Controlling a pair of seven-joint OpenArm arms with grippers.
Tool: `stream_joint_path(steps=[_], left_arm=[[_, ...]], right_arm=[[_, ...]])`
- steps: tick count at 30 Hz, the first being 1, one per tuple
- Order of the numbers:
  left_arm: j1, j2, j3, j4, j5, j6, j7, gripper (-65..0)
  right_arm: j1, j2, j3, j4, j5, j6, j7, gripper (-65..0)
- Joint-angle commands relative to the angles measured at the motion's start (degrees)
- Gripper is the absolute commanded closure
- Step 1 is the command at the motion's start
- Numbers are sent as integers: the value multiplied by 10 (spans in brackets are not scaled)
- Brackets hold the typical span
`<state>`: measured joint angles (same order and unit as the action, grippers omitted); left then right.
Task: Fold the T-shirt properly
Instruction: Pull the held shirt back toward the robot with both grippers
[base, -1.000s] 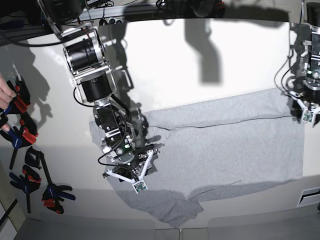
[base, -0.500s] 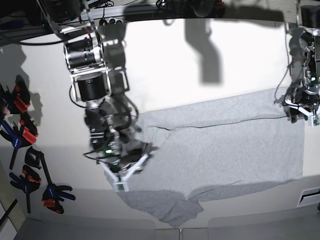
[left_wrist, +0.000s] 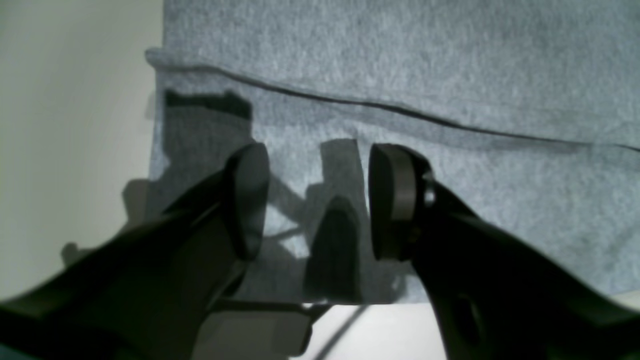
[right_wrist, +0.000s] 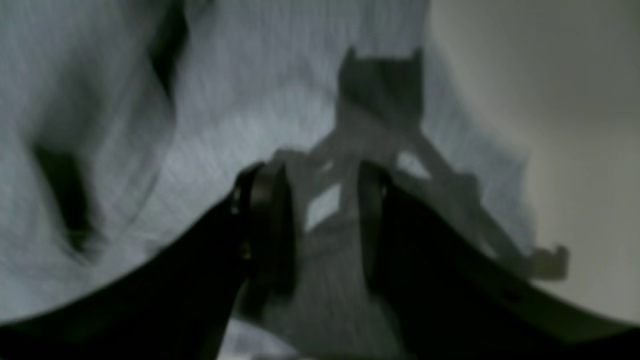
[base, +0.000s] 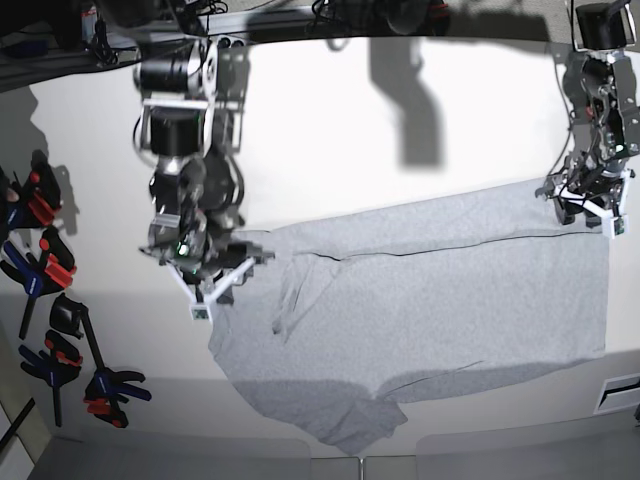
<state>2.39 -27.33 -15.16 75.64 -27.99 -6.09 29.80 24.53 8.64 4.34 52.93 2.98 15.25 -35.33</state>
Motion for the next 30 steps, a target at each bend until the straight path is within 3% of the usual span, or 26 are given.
stream_joint_path(steps=[1,9,13,23,30], left_arm=[[-6,-7,-5,-2,4,-2,-11,-296],[-6,9,-5,-66,44,-2,-10,-296],[-2,6,-5,-63,81,-2,36,-295],[92,6,-5,47,85,-1,32,-290],[171,7,-5,102,120,1,32,-290]], right_arm=[[5,7,1,8,0,3,-10,-223],[-51,9,1,9,0,4,3,-223],[-63,9,1,30,0,5,-16,-223],[-161,9,1,190,0,5,-79,-223],[-268,14,2,299,0,4,-85,-223]])
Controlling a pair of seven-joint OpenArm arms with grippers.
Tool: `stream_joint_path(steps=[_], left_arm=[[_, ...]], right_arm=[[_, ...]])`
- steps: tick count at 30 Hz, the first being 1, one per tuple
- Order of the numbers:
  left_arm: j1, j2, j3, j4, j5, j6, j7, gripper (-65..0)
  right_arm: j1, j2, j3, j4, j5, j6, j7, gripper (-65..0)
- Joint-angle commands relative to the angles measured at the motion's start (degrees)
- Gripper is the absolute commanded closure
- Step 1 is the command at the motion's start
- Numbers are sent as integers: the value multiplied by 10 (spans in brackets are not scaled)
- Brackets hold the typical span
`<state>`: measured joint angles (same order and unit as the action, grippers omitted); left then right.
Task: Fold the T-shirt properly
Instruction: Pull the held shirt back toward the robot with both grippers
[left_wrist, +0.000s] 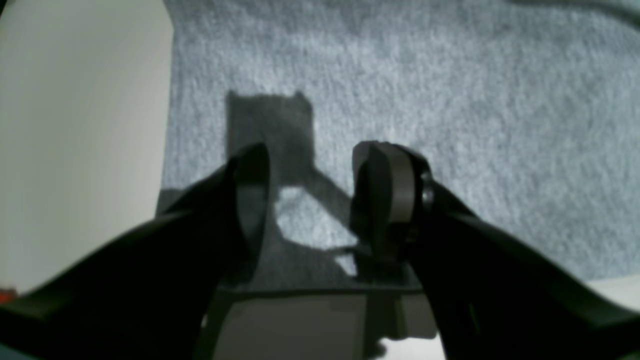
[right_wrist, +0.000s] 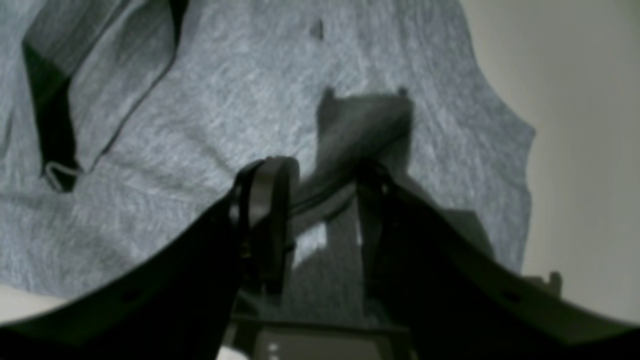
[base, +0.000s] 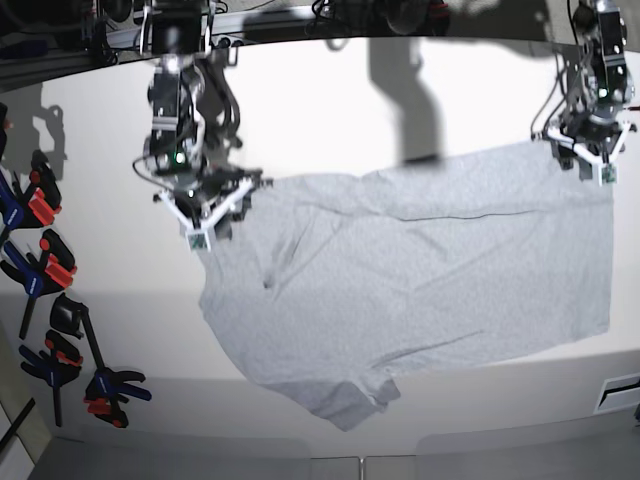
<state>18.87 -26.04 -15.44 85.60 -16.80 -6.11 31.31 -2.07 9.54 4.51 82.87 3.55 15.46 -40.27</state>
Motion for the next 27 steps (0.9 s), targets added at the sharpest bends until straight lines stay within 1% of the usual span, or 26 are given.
stream_joint_path(steps=[1,5,7,10,12,14,18,21,24,27], left_arm=[[17,-6,-2,11,9,1,17,-290],[55,-6,-3,46,9,1,17,-290],[72,-7,-3,64,13,1,17,-290],[95,-6,-3,96,53,1,18,-290],[108,-6,-3,120,70,3,26,-290],[120,-6,-3,144,69,8,38,-290],[140,-6,-3,175,69,7,39,-290],[153,-6,-3,183,69,7,50,-290],[161,-6,-3,184,69,8,87,-290],[172,-6,-3,184,68,7,106,-290]], right_arm=[[-17,9,0,11,-6,2,-35,-223],[-70,38,2,47,-6,1,-35,-223],[-93,54,14,58,-6,-5,-35,-223],[-124,68,48,68,-6,-10,-35,-223],[-144,72,75,73,-5,-10,-35,-223],[-166,73,100,79,-3,-9,-35,-223],[-212,73,135,94,-3,-9,-35,-223],[-252,73,150,114,-2,-9,-36,-223],[-292,73,154,145,0,-10,-37,-223],[-322,73,154,173,0,-28,-37,-223]])
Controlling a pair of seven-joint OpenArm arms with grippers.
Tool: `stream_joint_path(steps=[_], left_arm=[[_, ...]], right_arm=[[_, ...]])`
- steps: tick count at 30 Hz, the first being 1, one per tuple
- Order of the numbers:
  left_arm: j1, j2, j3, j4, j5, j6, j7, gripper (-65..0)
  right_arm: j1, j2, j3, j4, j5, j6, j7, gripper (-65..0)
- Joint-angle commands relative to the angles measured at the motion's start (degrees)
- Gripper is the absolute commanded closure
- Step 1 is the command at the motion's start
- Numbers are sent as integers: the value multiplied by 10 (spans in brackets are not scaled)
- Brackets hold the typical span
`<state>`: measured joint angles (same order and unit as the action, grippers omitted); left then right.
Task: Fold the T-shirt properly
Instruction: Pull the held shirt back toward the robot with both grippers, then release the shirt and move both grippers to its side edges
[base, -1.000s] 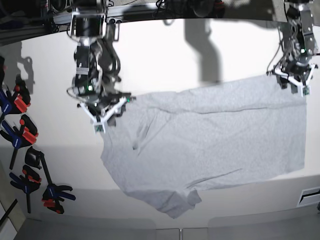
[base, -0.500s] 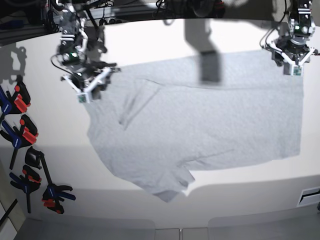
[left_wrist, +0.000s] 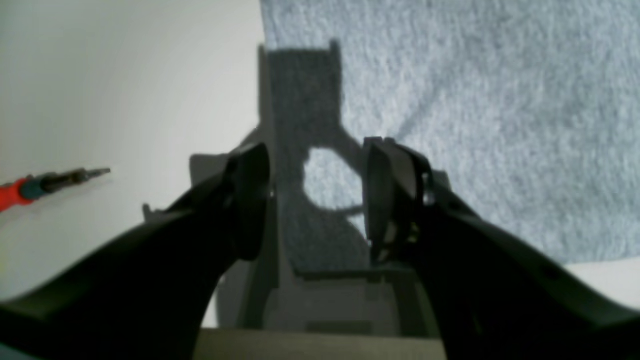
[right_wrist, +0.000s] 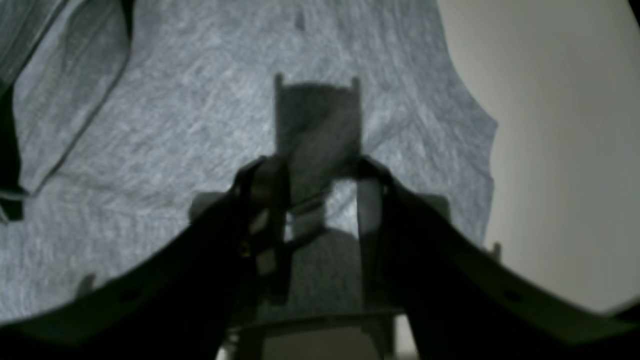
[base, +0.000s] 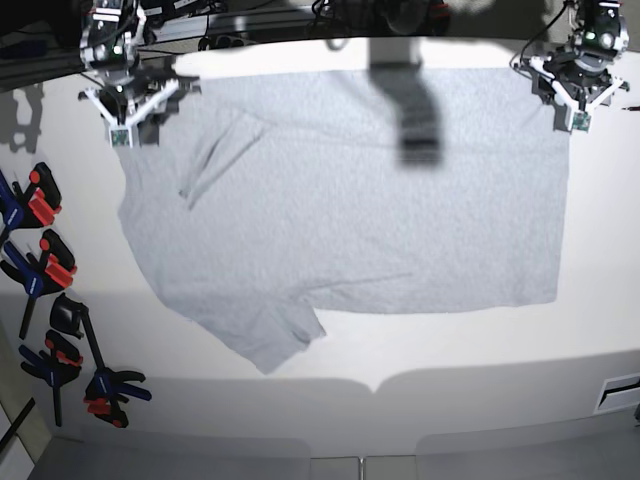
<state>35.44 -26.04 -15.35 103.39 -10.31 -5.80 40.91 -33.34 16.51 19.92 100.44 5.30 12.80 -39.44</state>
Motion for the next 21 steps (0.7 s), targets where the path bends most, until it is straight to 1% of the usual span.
stream_joint_path(steps=[1,3,10,15,17,19,21], left_arm=[[11,-6,-3,6,3,4,12,-290],[21,-6,-3,7,2,5,11,-290],[38,-6,-3,17,2,4,16,-290],[38,-6,-3,49,4,4,32,-290],[38,-6,-3,66,5,4,30,-290],[38,-6,-3,79,5,4,9,-291],[37,-6,-3,89,16,4,-30,-291]], right_arm=[[-15,3,0,5,-20,-7,-45,-223],[-21,3,0,19,-22,-14,-45,-223],[-17,3,0,43,-22,-15,-42,-223],[-17,3,0,44,-22,-15,-41,-223],[-17,3,0,44,-22,-15,-38,-223],[-17,3,0,44,-22,-15,-27,-223],[-16,3,0,45,-22,-15,-15,-223]])
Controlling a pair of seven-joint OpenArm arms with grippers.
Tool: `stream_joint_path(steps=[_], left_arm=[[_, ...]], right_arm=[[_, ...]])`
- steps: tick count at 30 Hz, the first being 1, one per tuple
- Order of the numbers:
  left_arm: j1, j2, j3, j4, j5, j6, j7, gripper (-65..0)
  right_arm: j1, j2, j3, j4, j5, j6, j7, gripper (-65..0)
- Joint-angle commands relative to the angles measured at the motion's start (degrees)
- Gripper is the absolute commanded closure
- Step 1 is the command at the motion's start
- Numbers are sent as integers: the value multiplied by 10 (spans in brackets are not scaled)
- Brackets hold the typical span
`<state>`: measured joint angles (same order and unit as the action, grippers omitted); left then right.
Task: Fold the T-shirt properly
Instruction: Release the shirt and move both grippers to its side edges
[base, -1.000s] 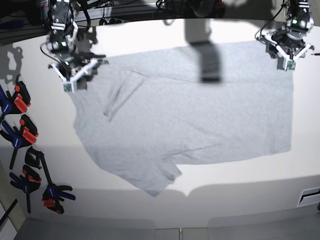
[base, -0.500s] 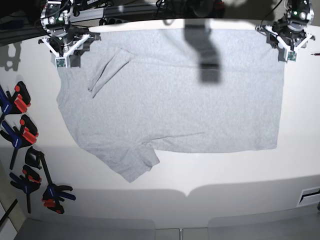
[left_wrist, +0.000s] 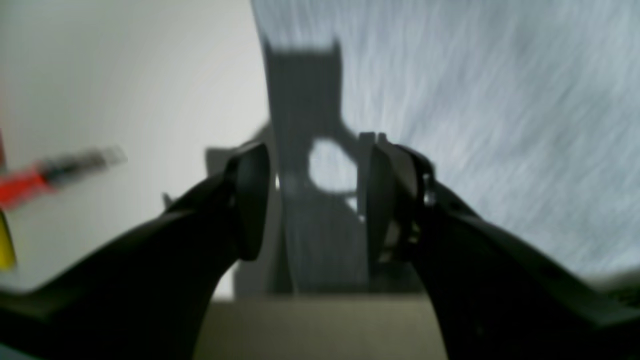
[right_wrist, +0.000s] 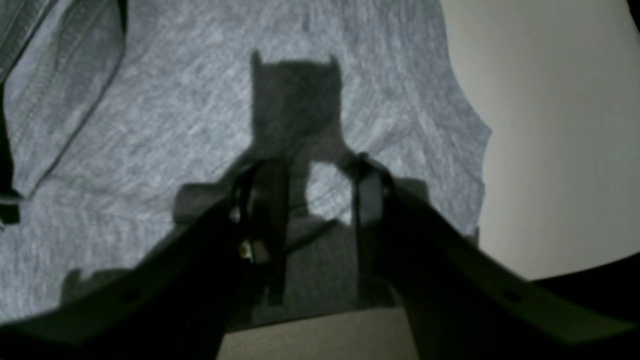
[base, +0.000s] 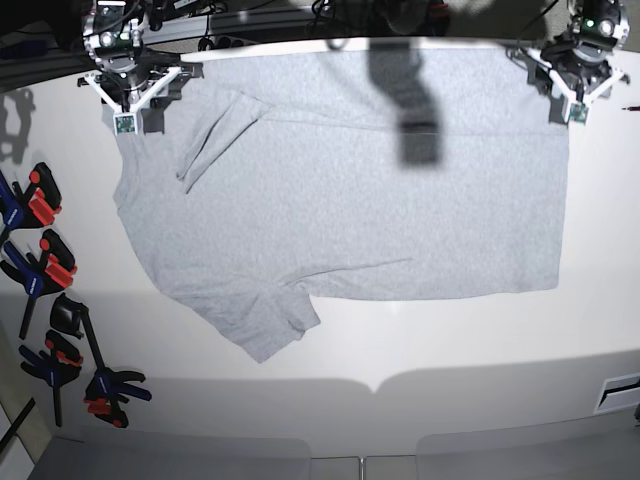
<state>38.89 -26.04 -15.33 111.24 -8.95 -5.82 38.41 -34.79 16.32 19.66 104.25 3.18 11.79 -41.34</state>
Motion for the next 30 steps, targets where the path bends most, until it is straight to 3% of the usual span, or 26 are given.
stream_joint_path(steps=[1,3,6,12,20,26,30], left_arm=[[3,-7,-4,14,18,5,-31,-294],[1,-7,-4,20,63,5,-76,-297],[-10,-7,-4,30,105,11,-80,-298],[-91,-7,-4,50,101,12,60,-387],[-235,-7,-4,50,95,11,72,-387],[-304,-20,-4,45,18,-13,67,-387],[-355,-19,-4,-13,-40,-38,45,-387]], right_arm=[[0,5,3,7,-3,-5,6,-223],[5,5,2,7,-13,-5,8,-223],[15,5,2,7,-47,-5,3,-228],[66,8,2,7,-60,-2,-113,-430],[148,8,2,7,-75,-2,-135,-431],[179,8,2,17,-73,9,-144,-430],[179,8,2,61,-32,27,-130,-430]])
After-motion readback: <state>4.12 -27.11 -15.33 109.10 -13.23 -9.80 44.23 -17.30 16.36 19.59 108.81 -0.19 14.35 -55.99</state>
